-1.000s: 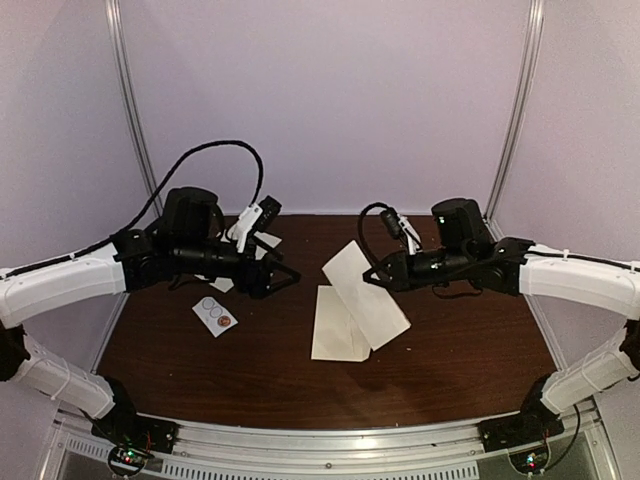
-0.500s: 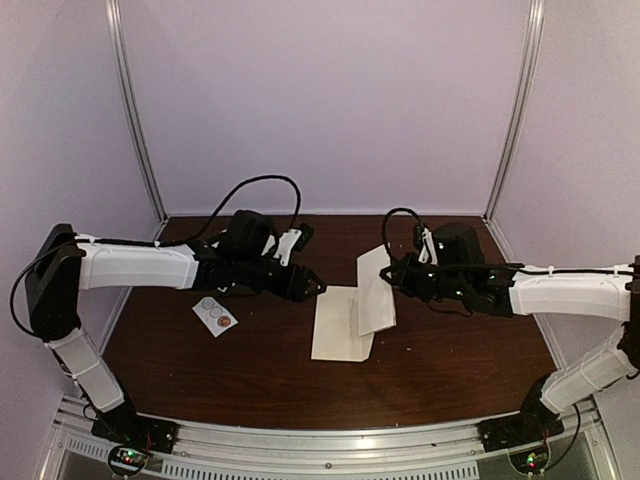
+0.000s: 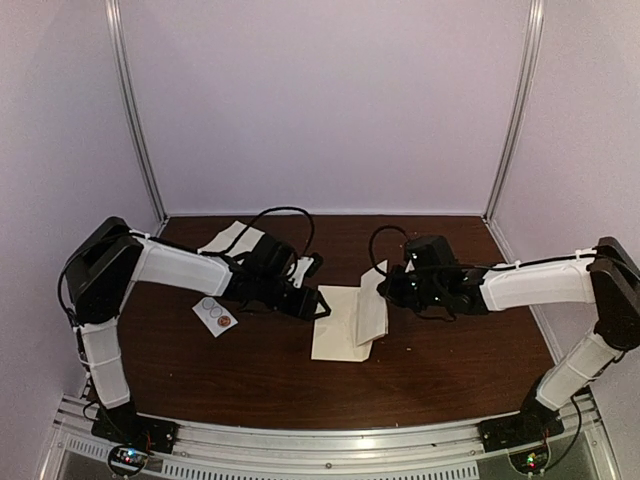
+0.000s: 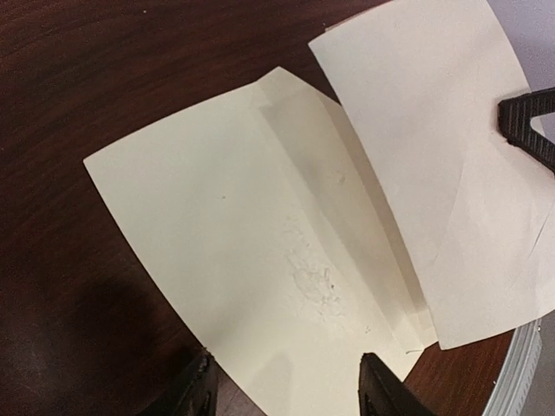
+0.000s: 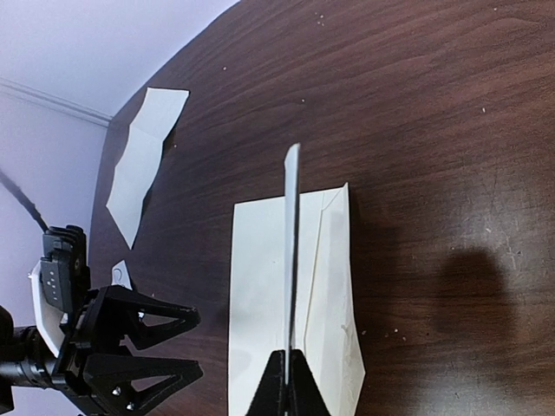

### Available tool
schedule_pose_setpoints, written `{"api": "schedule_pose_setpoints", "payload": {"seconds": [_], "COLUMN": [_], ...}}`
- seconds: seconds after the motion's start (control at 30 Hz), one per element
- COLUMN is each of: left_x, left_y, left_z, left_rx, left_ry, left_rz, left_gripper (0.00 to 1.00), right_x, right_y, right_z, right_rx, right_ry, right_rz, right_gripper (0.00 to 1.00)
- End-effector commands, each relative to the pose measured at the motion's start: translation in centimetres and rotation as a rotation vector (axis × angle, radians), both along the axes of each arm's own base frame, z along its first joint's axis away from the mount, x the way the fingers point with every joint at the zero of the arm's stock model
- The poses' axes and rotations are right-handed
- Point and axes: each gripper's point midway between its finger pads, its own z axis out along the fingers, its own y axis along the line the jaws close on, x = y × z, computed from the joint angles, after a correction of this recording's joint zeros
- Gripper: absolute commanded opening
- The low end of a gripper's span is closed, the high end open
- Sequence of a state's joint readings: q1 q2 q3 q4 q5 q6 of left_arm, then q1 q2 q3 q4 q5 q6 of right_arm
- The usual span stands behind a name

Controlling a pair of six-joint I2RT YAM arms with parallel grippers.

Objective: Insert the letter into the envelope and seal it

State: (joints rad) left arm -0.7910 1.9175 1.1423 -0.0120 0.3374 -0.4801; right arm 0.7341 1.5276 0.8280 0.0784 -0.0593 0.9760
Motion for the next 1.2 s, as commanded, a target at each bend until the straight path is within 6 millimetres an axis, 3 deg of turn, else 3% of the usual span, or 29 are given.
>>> {"api": "schedule_pose_setpoints", "payload": {"seconds": [0.0, 0.4, 1.17], "left_x": [0.7, 0.7, 0.2], "left_y": [-0.4, 0.3, 0.2], "left_z": [-0.1, -2.9, -4.4], "left_rx": [-0.015, 0.055, 0.064], "left_ry": [-0.001, 0.057, 0.103], "left_rz": [0.004, 0.022, 0.008], "left_gripper": [0.57, 0.57, 0.56], "right_x": [0.5, 0.0, -0.1], "right_y": [0.1, -0.1, -1.0], "right_z": [-0.5, -2.7, -7.0], "right_rx": [-0.004, -0.034, -0.143], "right_ry": [0.008, 0.055, 0.124], "right_rz": [-0.016, -0.007, 0.002], "right_gripper": [0.0, 0.0, 0.0]}}
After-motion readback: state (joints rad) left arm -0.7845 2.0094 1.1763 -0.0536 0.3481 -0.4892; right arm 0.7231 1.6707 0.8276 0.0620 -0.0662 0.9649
